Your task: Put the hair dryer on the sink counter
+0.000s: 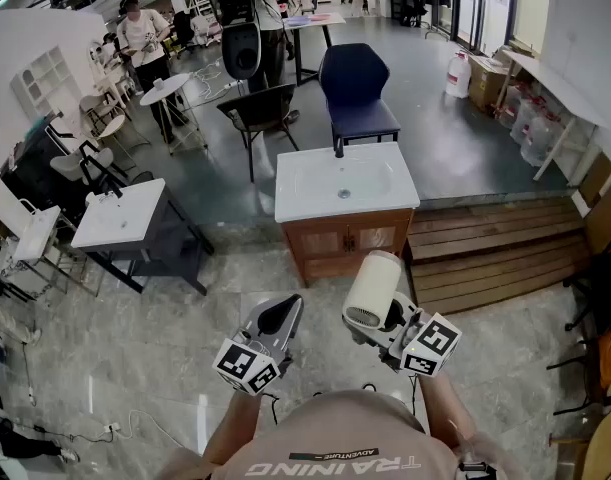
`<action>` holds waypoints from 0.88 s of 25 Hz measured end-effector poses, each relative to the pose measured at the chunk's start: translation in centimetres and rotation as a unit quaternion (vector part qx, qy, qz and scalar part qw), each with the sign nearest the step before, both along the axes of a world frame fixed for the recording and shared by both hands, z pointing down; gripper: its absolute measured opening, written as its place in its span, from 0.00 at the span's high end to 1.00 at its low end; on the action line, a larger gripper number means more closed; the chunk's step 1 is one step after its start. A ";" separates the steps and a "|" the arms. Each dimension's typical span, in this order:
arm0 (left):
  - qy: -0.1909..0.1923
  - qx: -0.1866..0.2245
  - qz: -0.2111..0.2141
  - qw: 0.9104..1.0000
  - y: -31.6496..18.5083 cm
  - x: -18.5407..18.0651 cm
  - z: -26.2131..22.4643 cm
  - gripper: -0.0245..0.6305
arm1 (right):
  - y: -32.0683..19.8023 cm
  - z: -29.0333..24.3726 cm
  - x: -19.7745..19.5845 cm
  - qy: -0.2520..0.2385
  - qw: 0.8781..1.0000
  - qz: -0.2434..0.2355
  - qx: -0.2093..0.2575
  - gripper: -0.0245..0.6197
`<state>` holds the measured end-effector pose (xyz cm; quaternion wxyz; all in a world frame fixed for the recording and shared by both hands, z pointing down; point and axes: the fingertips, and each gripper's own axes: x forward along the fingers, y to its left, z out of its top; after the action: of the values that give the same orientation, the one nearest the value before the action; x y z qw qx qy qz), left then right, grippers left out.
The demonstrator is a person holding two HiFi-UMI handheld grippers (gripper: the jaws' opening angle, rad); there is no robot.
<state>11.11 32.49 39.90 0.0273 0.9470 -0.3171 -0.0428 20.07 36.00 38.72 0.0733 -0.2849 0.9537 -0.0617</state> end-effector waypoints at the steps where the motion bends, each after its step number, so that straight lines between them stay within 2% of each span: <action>1: -0.001 -0.001 0.000 1.000 0.0 -0.1 0.0 0.95 | 0.0 -0.2 0.0 -0.002 1.000 0.001 0.000 0.62; 9: 0.001 -0.002 0.013 1.000 0.1 0.1 -0.1 0.95 | -0.5 -0.1 0.0 0.006 1.000 0.020 -0.002 0.62; 12: 0.007 -0.002 0.004 1.000 -0.2 -0.1 -0.6 0.95 | -0.5 0.0 0.2 0.007 1.000 0.028 -0.007 0.62; 18: 0.004 -0.002 0.014 1.000 -0.8 -0.1 -0.8 0.95 | -0.9 0.1 0.5 0.008 0.998 0.060 -0.018 0.62; 22: -0.003 -0.009 0.008 1.000 -1.0 -1.0 -0.1 0.95 | -1.2 0.4 0.7 0.029 0.995 0.094 -0.014 0.62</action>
<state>10.15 31.45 39.82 0.0350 0.9494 -0.3099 -0.0374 20.78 34.75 39.07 0.0471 -0.3759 0.9235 -0.0595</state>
